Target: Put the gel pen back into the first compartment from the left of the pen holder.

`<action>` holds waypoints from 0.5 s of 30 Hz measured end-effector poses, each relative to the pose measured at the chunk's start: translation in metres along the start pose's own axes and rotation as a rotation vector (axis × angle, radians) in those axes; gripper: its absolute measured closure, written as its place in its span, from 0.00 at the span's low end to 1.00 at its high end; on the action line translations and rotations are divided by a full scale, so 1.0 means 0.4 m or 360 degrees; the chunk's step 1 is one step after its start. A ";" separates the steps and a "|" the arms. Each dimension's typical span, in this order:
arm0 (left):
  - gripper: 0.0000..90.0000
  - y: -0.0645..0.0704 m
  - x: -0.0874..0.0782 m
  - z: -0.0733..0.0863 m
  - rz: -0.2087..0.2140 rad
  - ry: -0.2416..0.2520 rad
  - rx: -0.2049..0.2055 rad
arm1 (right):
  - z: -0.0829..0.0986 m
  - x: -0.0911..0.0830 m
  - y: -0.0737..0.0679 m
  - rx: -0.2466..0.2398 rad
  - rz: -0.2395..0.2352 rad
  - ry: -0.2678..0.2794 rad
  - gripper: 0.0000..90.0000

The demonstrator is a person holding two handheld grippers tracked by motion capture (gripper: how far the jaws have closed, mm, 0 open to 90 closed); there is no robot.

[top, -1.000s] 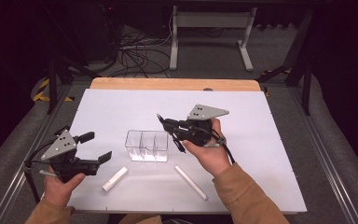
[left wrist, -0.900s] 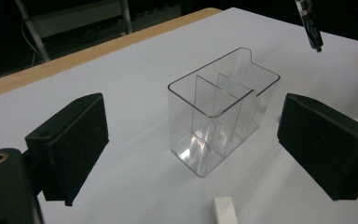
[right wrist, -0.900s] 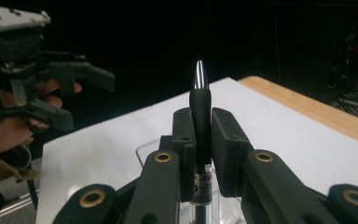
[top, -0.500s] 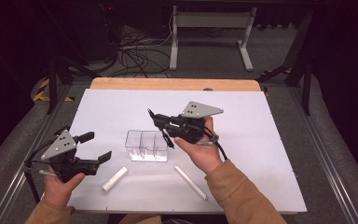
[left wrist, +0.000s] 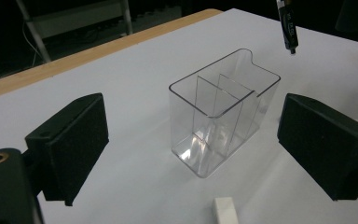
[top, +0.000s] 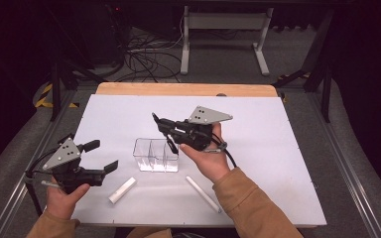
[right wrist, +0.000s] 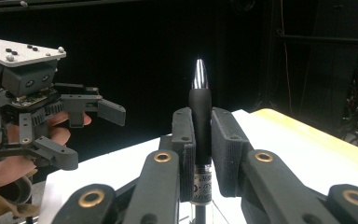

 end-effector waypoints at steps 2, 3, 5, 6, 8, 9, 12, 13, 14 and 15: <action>0.10 -0.001 0.000 0.000 0.0000 -0.0003 0.0002 | 0.000 0.002 -0.002 -0.0004 0.0001 0.0004 0.90; 0.10 -0.001 0.001 0.001 0.0002 -0.0004 -0.0001 | -0.001 0.005 -0.005 -0.0004 -0.0006 0.0015 0.90; 0.10 0.000 0.002 0.001 0.0005 -0.0005 -0.0004 | -0.001 0.012 -0.009 -0.0012 -0.0009 0.0014 0.89; 0.10 0.000 0.002 0.001 0.0005 -0.0005 -0.0004 | -0.001 0.012 -0.009 -0.0012 -0.0009 0.0014 0.89; 0.10 0.000 0.002 0.001 0.0003 -0.0006 -0.0003 | -0.004 0.024 -0.016 -0.0021 -0.0011 0.0026 0.89; 0.10 -0.001 0.000 0.000 0.0001 -0.0005 0.0006 | -0.005 0.030 -0.020 -0.0032 -0.0012 0.0025 0.89; 0.10 -0.001 0.000 0.000 0.0002 -0.0001 0.0002 | -0.009 0.045 -0.031 -0.0047 -0.0019 0.0029 0.89; 0.10 -0.002 -0.001 0.000 0.0002 -0.0003 0.0008 | -0.010 0.050 -0.035 -0.0052 -0.0022 0.0030 0.89; 0.10 -0.002 -0.001 0.000 0.0002 -0.0003 0.0008 | -0.010 0.054 -0.038 -0.0055 -0.0026 0.0030 0.89; 0.10 -0.002 -0.002 0.000 0.0001 0.0000 0.0003 | -0.010 0.060 -0.043 -0.0062 -0.0029 0.0032 0.89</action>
Point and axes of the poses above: each handheld gripper's, and its own axes: x roughly forward along the jaws, z roughly out of its underside, y roughly to its right, the point moved 4 cm from there along x, roughly forward along the jaws, and after that the axes turned 15 degrees about z, right-handed, at the moved point
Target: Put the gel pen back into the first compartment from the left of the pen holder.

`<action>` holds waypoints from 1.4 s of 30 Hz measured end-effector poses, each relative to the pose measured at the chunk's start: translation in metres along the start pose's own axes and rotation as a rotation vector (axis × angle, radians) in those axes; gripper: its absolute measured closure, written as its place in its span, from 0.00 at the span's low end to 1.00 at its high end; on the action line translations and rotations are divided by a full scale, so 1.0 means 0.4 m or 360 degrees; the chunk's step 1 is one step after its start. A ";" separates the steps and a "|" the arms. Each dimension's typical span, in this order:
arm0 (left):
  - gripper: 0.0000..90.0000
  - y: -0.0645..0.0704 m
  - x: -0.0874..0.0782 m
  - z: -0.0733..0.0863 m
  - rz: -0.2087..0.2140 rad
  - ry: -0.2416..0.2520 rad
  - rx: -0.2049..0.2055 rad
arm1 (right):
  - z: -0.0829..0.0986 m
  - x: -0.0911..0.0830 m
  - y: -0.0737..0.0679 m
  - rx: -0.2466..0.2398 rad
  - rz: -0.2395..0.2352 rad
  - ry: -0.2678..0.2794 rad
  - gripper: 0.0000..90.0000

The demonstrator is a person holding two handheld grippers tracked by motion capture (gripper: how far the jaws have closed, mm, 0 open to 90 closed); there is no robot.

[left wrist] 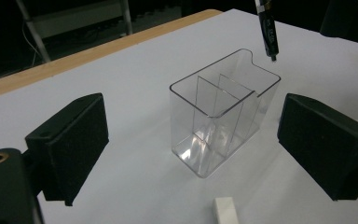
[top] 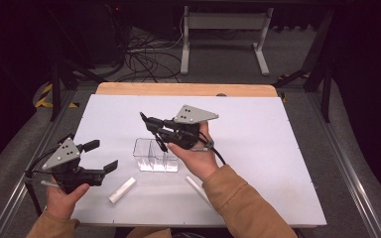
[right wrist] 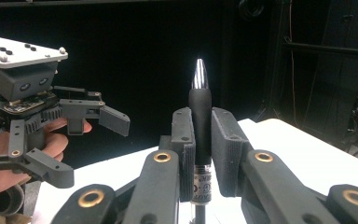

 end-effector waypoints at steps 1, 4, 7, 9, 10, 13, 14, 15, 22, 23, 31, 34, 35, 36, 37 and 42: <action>0.10 0.000 0.000 0.000 0.0000 0.0000 0.0000 | 0.000 0.000 0.000 0.0000 0.0000 0.0000 0.89; 0.10 0.000 -0.001 0.000 0.0002 0.0002 -0.0001 | 0.002 0.021 -0.013 -0.0006 -0.0011 0.0000 0.89; 0.11 0.000 -0.001 0.000 0.0002 0.0003 -0.0004 | 0.002 0.030 -0.020 -0.0006 -0.0014 0.0003 0.89; 0.11 0.000 -0.001 0.000 0.0002 0.0004 -0.0004 | 0.000 0.042 -0.029 -0.0010 -0.0022 0.0013 0.89; 0.11 0.000 -0.001 0.000 0.0002 0.0004 -0.0004 | -0.001 0.048 -0.032 -0.0006 -0.0027 0.0018 0.89; 0.11 0.001 -0.002 0.000 0.0003 0.0004 -0.0006 | -0.001 0.060 -0.040 -0.0007 -0.0033 0.0023 0.89; 0.11 0.000 -0.002 0.000 0.0002 0.0003 -0.0002 | -0.001 0.065 -0.044 -0.0004 -0.0037 0.0023 0.89; 0.11 0.000 -0.002 0.000 0.0002 0.0003 -0.0002 | -0.001 0.068 -0.045 -0.0007 -0.0039 0.0027 0.89; 0.11 -0.001 -0.002 0.000 0.0003 0.0004 -0.0005 | 0.001 0.092 -0.060 -0.0005 -0.0048 0.0050 0.89; 0.11 -0.001 -0.002 0.000 0.0003 0.0004 -0.0005 | 0.001 0.092 -0.060 -0.0005 -0.0048 0.0050 0.89; 0.11 -0.001 0.001 0.000 0.0008 -0.0003 0.0007 | 0.011 0.119 -0.066 0.0007 -0.0036 0.0062 0.89; 0.11 -0.001 0.001 0.001 0.0011 -0.0002 0.0000 | 0.017 0.125 -0.069 0.0006 -0.0028 0.0058 0.89; 0.11 -0.001 0.001 0.001 0.0011 -0.0002 0.0000 | 0.018 0.127 -0.069 0.0007 -0.0026 0.0058 0.89; 0.11 -0.002 0.001 0.001 0.0012 -0.0005 0.0004 | 0.020 0.128 -0.071 0.0003 -0.0024 0.0055 0.89; 0.11 -0.002 0.001 0.001 0.0012 -0.0005 0.0004 | 0.020 0.128 -0.071 0.0003 -0.0024 0.0055 0.89; 0.11 0.000 0.001 0.001 0.0012 0.0001 -0.0005 | 0.024 0.129 -0.074 -0.0004 -0.0019 0.0047 0.89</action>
Point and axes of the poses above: each handheld gripper's, and its own axes: x roughly forward along the jaws, z roughly out of its underside, y roughly to its right, the point moved 4 cm from there along x, roughly forward along the jaws, and after that the axes turned 15 degrees about z, right-handed, at the moved point
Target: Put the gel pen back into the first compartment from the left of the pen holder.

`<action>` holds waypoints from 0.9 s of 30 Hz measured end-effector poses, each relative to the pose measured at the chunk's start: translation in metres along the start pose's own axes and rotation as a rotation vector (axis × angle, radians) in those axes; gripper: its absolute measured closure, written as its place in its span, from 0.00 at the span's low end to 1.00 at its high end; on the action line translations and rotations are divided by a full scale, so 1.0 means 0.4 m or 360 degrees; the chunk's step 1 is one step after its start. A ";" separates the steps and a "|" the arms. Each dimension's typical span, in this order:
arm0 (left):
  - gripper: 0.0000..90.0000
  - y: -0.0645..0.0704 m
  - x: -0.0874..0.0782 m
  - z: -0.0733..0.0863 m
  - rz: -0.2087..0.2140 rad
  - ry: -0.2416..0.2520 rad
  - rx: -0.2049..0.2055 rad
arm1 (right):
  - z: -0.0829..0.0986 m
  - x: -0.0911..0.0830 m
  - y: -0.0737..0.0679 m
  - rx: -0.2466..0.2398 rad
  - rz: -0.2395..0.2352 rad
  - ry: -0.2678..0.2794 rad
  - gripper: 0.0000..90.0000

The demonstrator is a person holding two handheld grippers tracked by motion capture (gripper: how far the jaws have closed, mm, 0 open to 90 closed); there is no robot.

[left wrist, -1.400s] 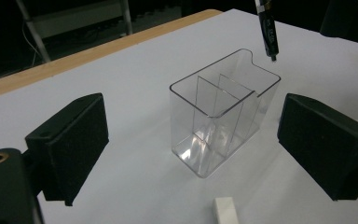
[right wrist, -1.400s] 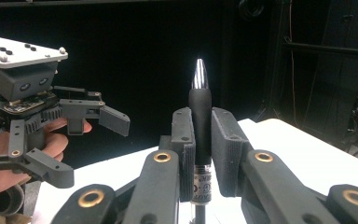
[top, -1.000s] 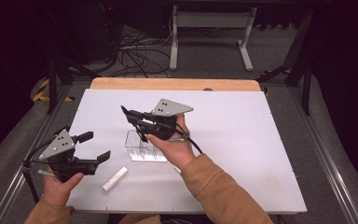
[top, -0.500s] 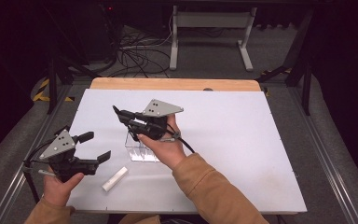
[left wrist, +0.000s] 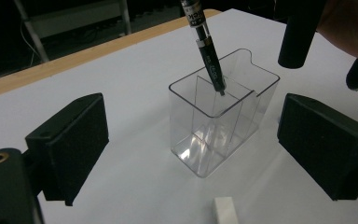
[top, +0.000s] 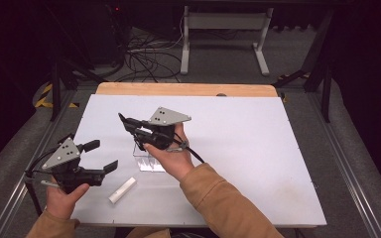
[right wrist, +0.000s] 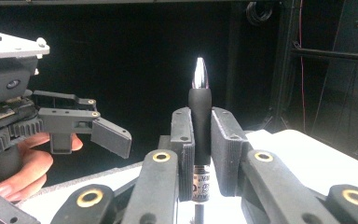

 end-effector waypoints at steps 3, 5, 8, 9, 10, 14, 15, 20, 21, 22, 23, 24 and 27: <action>0.11 -0.001 0.000 0.000 -0.0003 -0.0005 0.0011 | 0.005 -0.001 0.001 -0.0005 0.0006 -0.0013 0.89; 0.11 -0.001 0.000 0.000 -0.0001 -0.0006 0.0009 | 0.011 0.000 0.000 0.0004 0.0004 -0.0021 0.89; 0.11 -0.001 0.000 0.000 -0.0002 -0.0005 0.0010 | 0.025 0.003 -0.003 -0.0002 0.0001 -0.0052 0.89; 0.11 -0.001 0.000 0.000 -0.0002 -0.0005 0.0010 | 0.025 0.003 -0.003 -0.0002 0.0001 -0.0052 0.89; 0.11 -0.001 0.000 0.000 -0.0002 -0.0005 0.0010 | 0.031 0.003 -0.004 -0.0003 0.0004 -0.0066 0.89; 0.11 -0.001 0.000 0.000 -0.0003 -0.0002 0.0006 | 0.040 0.000 -0.004 -0.0026 0.0018 -0.0108 0.89; 0.11 -0.001 0.000 0.000 -0.0003 -0.0002 0.0006 | 0.040 0.000 -0.004 -0.0026 0.0018 -0.0108 0.89; 0.10 0.000 -0.003 -0.001 -0.0003 0.0005 0.0001 | 0.042 -0.021 0.014 -0.0093 0.0131 -0.0158 0.62; 0.11 0.000 -0.003 -0.001 -0.0003 0.0005 0.0001 | 0.042 -0.021 0.014 -0.0093 0.0131 -0.0158 0.62; 0.10 0.000 -0.004 -0.001 -0.0004 0.0006 -0.0002 | 0.032 -0.037 0.023 -0.0102 0.0164 -0.0140 0.53; 0.11 0.000 -0.004 -0.001 -0.0004 0.0006 -0.0002 | 0.032 -0.037 0.023 -0.0102 0.0164 -0.0140 0.53; 0.11 0.000 -0.004 -0.002 -0.0005 0.0007 -0.0003 | 0.021 -0.053 0.033 -0.0095 0.0189 -0.0129 0.47; 0.11 0.001 -0.004 -0.002 -0.0006 0.0006 -0.0002 | 0.004 -0.078 0.046 -0.0071 0.0203 -0.0133 0.42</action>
Point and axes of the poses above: each handheld gripper's, and its own axes: x roughly forward along the jaws, z roughly out of its underside, y roughly to its right, the point moved 4 cm from there along x, roughly forward along the jaws, and after that the axes turned 15 degrees about z, right-handed, at the moved point
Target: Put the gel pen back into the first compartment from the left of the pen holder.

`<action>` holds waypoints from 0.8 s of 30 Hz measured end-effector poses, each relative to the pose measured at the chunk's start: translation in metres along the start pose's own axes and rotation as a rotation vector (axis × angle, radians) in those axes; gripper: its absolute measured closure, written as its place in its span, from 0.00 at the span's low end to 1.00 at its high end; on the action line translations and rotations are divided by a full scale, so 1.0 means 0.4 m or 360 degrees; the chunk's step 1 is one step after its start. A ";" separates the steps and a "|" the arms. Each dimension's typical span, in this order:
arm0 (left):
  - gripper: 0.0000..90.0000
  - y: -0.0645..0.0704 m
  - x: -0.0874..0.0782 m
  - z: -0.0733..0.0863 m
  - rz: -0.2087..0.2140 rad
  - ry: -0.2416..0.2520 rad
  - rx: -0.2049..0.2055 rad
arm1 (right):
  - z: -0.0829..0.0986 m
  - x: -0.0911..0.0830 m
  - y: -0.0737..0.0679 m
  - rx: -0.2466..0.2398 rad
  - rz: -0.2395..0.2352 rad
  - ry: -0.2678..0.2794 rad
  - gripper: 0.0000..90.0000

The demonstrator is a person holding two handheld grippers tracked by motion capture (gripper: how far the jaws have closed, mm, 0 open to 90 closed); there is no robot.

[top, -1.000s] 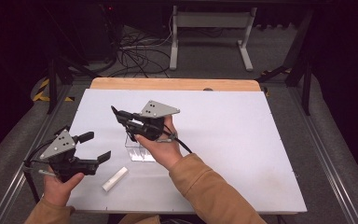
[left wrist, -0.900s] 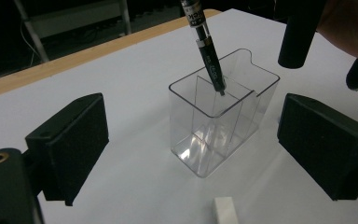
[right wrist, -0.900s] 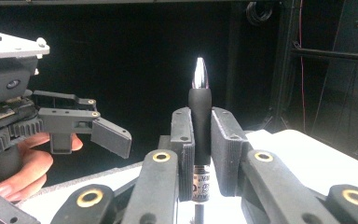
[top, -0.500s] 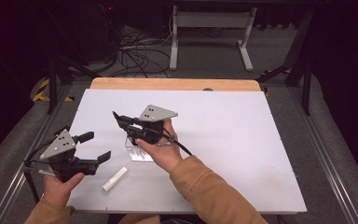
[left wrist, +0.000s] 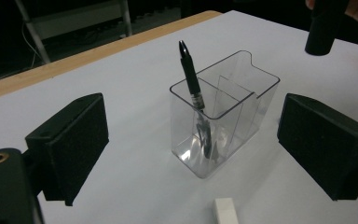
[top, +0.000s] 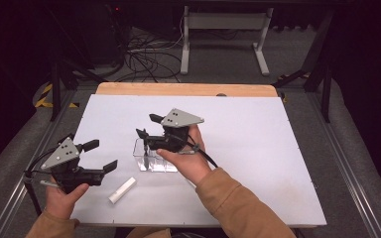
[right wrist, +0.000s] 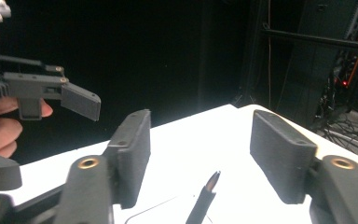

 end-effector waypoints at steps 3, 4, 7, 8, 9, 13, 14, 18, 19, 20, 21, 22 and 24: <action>0.10 0.000 0.000 -0.001 -0.0001 -0.0002 0.0005 | -0.013 -0.029 0.021 0.0010 0.0018 -0.0014 0.37; 0.10 0.000 0.000 -0.001 -0.0001 -0.0002 0.0005 | -0.016 -0.037 0.026 0.0012 0.0020 -0.0019 0.37; 0.10 -0.001 -0.002 -0.002 -0.0001 0.0007 0.0001 | -0.022 -0.073 0.048 0.0006 0.0037 -0.0038 0.37; 0.11 -0.001 -0.002 -0.002 -0.0001 0.0007 0.0001 | -0.022 -0.073 0.048 0.0006 0.0037 -0.0038 0.37; 0.11 -0.003 -0.001 -0.003 0.0001 0.0004 0.0004 | -0.025 -0.095 0.060 0.0006 0.0045 -0.0043 0.37; 0.10 -0.003 0.003 -0.002 0.0002 0.0001 0.0001 | -0.026 -0.128 0.075 -0.0003 0.0054 -0.0053 0.37; 0.11 -0.003 0.003 -0.002 0.0002 0.0001 0.0001 | -0.026 -0.132 0.078 -0.0002 0.0058 -0.0054 0.37; 0.10 -0.001 0.003 -0.002 0.0002 -0.0002 0.0005 | -0.024 -0.146 0.090 0.0009 0.0071 -0.0050 0.37; 0.11 -0.001 0.003 -0.002 0.0000 -0.0005 0.0012 | -0.024 -0.150 0.093 0.0012 0.0074 -0.0051 0.37; 0.11 -0.001 0.003 -0.002 0.0000 -0.0005 0.0012 | -0.024 -0.151 0.094 0.0012 0.0077 -0.0051 0.37; 0.10 0.000 0.003 -0.002 0.0002 -0.0002 0.0007 | -0.024 -0.154 0.096 0.0012 0.0080 -0.0051 0.37; 0.10 0.000 0.003 -0.002 0.0002 -0.0001 0.0005 | -0.024 -0.154 0.096 0.0012 0.0080 -0.0051 0.37; 0.11 0.000 0.002 -0.002 0.0002 -0.0001 0.0001 | -0.023 -0.160 0.100 0.0015 0.0087 -0.0057 0.37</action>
Point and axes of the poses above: each handheld gripper's, and its own axes: x roughly forward along the jaws, z roughly out of its underside, y roughly to its right, the point moved 4 cm from there along x, roughly forward along the jaws, and after that the axes turned 15 degrees about z, right-handed, at the moved point
